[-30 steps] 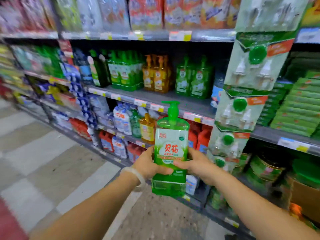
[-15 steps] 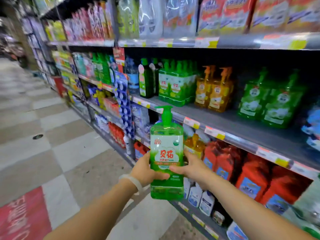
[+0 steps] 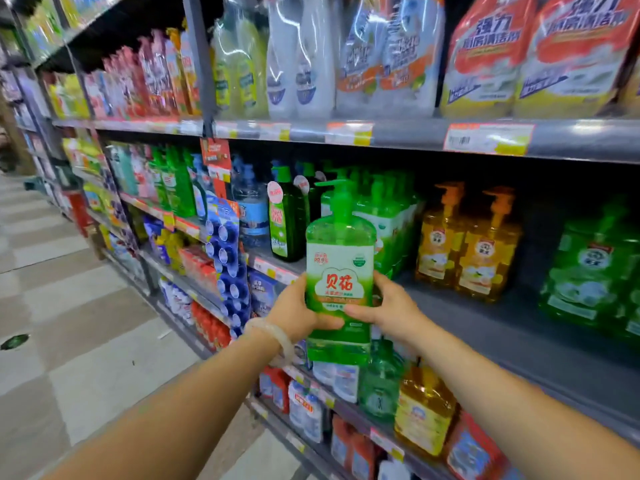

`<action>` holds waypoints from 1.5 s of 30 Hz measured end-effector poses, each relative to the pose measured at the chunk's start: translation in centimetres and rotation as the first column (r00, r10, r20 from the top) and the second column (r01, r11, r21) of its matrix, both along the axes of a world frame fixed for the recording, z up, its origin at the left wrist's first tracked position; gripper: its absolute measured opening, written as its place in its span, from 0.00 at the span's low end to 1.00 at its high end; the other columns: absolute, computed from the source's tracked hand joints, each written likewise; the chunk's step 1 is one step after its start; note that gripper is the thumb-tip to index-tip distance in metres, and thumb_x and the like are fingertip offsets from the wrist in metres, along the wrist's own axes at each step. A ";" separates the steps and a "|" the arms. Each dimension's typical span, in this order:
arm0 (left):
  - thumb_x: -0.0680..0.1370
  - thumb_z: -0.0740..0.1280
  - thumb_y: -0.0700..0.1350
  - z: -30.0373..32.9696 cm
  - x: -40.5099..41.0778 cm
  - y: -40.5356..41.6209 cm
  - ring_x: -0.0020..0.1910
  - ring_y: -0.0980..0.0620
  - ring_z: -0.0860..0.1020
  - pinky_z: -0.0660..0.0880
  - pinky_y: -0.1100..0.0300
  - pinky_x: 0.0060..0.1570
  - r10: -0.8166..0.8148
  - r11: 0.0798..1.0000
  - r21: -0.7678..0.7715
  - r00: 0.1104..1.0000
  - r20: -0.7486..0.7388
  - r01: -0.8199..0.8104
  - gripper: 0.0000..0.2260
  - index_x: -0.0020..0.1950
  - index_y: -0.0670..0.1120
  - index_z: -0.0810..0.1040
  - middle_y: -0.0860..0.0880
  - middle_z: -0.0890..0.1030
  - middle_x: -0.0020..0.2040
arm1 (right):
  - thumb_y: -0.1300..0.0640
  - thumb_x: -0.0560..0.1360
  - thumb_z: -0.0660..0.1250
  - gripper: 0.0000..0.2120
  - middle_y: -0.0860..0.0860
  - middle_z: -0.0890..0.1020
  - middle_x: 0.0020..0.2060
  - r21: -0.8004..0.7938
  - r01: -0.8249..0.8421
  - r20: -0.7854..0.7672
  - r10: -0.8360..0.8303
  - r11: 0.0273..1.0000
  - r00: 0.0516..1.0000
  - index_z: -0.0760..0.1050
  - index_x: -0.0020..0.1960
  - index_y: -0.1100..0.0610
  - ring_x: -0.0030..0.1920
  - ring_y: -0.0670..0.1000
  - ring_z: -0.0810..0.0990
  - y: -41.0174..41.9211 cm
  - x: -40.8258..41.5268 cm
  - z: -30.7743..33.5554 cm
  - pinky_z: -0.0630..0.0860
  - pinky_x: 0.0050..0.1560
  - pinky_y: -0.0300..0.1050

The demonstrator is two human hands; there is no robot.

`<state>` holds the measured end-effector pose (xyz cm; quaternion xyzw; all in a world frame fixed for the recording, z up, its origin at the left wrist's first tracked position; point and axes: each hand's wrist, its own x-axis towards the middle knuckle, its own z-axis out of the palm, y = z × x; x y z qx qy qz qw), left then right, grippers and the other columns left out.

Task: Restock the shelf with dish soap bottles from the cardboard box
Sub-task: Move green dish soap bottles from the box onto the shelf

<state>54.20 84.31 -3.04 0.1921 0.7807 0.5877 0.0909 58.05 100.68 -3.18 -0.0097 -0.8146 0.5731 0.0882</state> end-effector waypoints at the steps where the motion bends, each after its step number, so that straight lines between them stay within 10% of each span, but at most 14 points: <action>1: 0.65 0.75 0.31 0.5 -1.7 0.4 0.44 0.58 0.78 0.77 0.70 0.39 -0.023 1.000 0.005 1.000 -0.020 0.023 0.29 0.63 0.45 0.70 0.55 0.79 0.48 | 0.64 0.67 0.74 0.32 0.51 0.79 0.58 0.012 0.018 -0.016 -0.018 1.000 1.000 0.66 0.68 0.55 0.57 0.50 0.78 0.2 -1.3 0.5 0.73 0.62 0.47; 9: 0.64 0.75 0.29 0.9 -16.8 3.4 0.51 0.53 0.77 0.77 0.71 0.47 -0.175 0.983 0.017 0.967 -0.184 0.181 0.33 0.66 0.43 0.68 0.48 0.79 0.54 | 0.67 0.68 0.73 0.30 0.53 0.78 0.57 0.063 0.266 -0.095 -0.259 0.962 0.961 0.66 0.67 0.59 0.54 0.47 0.76 1.2 -12.7 1.8 0.73 0.57 0.39; 14: 0.63 0.77 0.31 -0.8 -24.3 4.7 0.54 0.51 0.79 0.75 0.51 0.59 -0.275 0.960 -0.010 0.943 -0.187 0.278 0.33 0.60 0.52 0.69 0.51 0.80 0.52 | 0.68 0.69 0.72 0.27 0.46 0.75 0.51 0.104 0.429 -0.097 -0.420 0.898 0.902 0.67 0.65 0.59 0.51 0.43 0.73 0.7 -17.8 0.4 0.68 0.42 0.19; 18: 0.59 0.80 0.37 -2.7 -27.7 5.4 0.55 0.51 0.79 0.76 0.52 0.59 -0.332 0.943 -0.043 0.917 -0.219 0.331 0.33 0.61 0.48 0.72 0.50 0.80 0.54 | 0.66 0.66 0.75 0.29 0.50 0.77 0.57 0.153 0.551 -0.131 -0.536 0.820 0.834 0.69 0.64 0.58 0.59 0.49 0.75 0.0 -20.4 -1.4 0.72 0.62 0.42; 25: 0.57 0.80 0.47 -5.3 -29.3 6.0 0.58 0.49 0.77 0.76 0.49 0.58 -0.379 0.925 -0.127 0.898 -0.224 0.358 0.42 0.68 0.52 0.68 0.50 0.80 0.55 | 0.51 0.61 0.74 0.37 0.56 0.74 0.61 0.228 0.608 -0.052 -0.614 0.761 0.788 0.66 0.67 0.51 0.63 0.54 0.74 -0.3 -21.2 -3.2 0.71 0.65 0.55; 45: 0.67 0.77 0.46 -6.0 -29.1 5.9 0.58 0.52 0.78 0.74 0.59 0.58 -0.395 0.914 -0.154 0.907 -0.143 0.374 0.33 0.70 0.46 0.68 0.50 0.80 0.59 | 0.58 0.76 0.66 0.30 0.50 0.72 0.67 0.222 0.651 0.049 -0.675 0.726 0.736 0.56 0.74 0.55 0.67 0.49 0.70 -1.7 -21.5 -4.2 0.66 0.64 0.40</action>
